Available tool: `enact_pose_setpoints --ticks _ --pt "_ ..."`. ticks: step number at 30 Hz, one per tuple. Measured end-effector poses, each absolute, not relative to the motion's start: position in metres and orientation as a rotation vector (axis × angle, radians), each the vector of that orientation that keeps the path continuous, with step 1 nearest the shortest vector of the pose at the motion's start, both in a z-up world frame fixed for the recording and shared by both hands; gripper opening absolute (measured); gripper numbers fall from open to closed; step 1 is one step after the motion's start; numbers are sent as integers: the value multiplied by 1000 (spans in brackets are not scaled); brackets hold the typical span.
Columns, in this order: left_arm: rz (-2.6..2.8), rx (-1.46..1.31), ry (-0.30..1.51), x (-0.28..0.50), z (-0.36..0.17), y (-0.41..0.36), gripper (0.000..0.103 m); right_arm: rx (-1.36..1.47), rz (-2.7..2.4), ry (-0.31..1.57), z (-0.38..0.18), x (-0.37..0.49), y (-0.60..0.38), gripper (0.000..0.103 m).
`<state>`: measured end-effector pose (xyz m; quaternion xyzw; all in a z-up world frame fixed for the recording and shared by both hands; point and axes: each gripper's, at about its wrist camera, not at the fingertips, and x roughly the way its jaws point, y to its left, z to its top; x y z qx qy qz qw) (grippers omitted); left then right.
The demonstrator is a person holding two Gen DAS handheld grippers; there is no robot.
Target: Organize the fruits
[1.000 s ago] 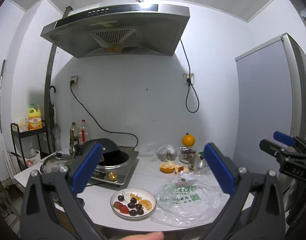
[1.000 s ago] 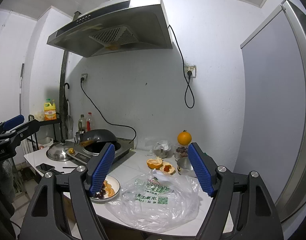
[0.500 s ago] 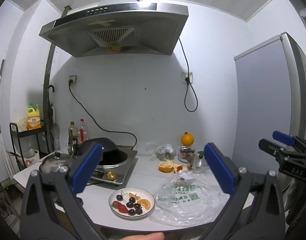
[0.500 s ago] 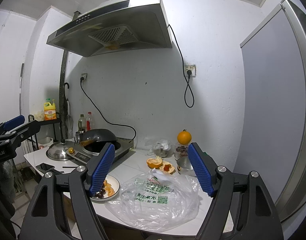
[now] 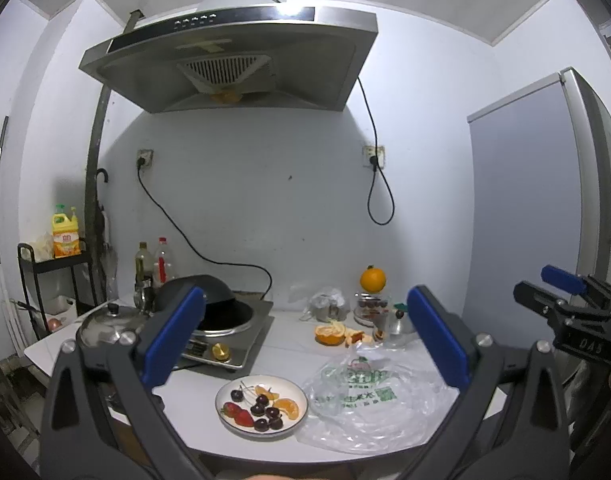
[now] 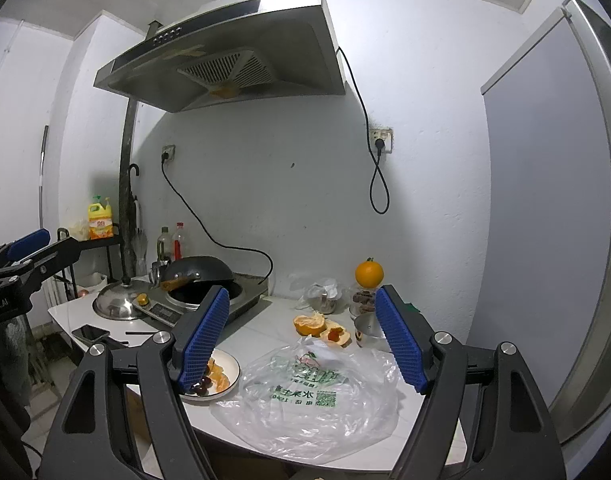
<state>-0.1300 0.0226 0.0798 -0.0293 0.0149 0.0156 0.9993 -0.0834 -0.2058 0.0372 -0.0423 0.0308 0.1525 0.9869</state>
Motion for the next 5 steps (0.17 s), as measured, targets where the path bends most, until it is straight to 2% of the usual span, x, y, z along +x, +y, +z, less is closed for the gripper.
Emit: enact_pose_setpoints --ticks 5 --pt "-1 -68 15 -135 83 22 102 -89 310 72 29 -88 -206 78"
